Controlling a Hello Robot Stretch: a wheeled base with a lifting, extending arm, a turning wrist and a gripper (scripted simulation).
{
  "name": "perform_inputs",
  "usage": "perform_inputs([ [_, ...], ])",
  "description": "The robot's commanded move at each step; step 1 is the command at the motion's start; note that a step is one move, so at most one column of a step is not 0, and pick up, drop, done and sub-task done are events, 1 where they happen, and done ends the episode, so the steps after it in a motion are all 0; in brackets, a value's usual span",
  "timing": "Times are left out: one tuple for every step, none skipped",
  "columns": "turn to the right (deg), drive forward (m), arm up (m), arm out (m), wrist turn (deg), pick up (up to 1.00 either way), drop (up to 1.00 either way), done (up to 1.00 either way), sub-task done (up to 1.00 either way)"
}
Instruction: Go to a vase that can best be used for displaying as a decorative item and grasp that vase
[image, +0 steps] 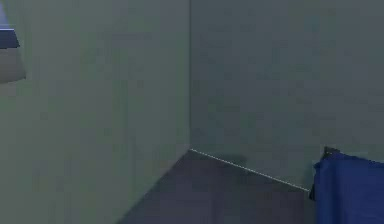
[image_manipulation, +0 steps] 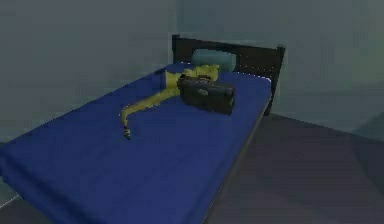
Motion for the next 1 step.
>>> perform_inputs([
  [-45.0, 0.0, 0.0, 0.0, 0.0, 0.0, 0.0, 0.0, 0.0],
])
